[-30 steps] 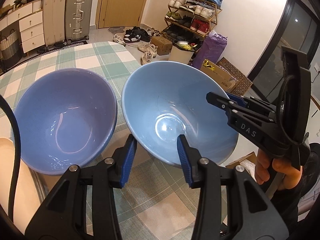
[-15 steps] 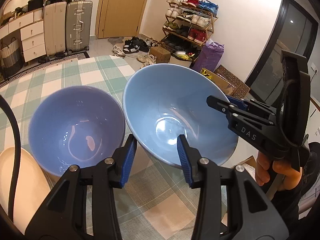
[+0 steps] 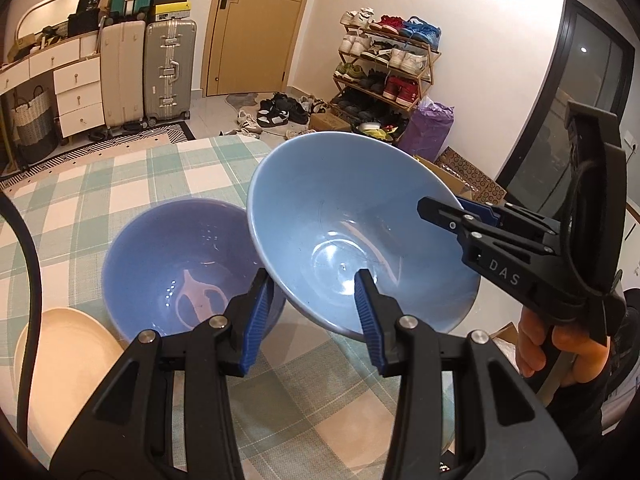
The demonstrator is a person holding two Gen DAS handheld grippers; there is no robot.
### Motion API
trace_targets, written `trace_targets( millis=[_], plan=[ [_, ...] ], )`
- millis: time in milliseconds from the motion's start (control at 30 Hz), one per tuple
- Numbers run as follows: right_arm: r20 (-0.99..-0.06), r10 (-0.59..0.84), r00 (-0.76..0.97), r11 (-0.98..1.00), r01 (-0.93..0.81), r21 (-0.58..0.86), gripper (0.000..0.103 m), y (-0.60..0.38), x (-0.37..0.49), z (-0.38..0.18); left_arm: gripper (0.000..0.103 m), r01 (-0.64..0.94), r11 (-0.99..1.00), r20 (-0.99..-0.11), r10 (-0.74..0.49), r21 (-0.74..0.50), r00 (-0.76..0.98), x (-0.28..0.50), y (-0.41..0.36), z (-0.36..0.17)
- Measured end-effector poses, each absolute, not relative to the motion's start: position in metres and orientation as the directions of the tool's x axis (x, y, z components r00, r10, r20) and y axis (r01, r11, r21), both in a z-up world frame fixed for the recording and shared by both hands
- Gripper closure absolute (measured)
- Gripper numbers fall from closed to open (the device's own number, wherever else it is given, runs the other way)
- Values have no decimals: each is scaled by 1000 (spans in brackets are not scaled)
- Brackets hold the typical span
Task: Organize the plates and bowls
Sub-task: 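Lift the left gripper's light-blue bowl over the bowl held by the right gripper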
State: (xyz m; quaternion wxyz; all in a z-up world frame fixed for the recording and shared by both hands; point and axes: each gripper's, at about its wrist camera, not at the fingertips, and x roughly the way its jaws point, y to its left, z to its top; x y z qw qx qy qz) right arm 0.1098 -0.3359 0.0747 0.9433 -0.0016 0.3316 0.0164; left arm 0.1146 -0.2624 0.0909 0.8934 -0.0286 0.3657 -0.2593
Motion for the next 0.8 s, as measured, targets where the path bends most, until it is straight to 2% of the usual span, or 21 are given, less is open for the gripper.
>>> trace_targets(
  millis=[800],
  plan=[
    [-594,103,798,990,-137,-12,77,-268,129,104,64,334,911,-606,-410,-241,682,117,-186,127]
  ],
)
